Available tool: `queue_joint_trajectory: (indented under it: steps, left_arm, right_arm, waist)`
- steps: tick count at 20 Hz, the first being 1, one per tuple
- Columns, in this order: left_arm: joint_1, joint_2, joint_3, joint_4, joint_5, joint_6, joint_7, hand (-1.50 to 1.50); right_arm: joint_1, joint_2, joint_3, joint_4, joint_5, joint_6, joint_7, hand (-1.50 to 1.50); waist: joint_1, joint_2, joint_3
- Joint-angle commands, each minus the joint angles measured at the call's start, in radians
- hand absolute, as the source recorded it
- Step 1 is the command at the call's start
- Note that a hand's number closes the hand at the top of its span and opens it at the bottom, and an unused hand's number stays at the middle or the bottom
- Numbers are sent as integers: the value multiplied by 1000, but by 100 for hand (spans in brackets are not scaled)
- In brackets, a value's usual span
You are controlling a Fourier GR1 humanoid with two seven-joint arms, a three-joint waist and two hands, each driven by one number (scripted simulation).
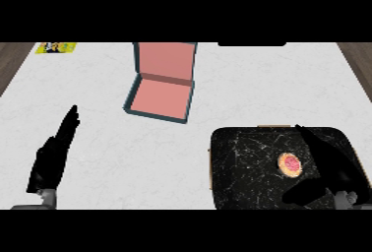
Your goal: Pick the cupcake from the tray and place it in the cardboard box
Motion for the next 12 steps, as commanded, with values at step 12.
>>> queue_joint_trajectory:
  steps: [12]
  left_arm:
    - [39, -74, 32, -53, -83, -49, 4, 0]
  right_arm:
    - [-32, 142, -43, 141, 154, 71, -89, -150]
  waist:
    - [2, 0, 0]
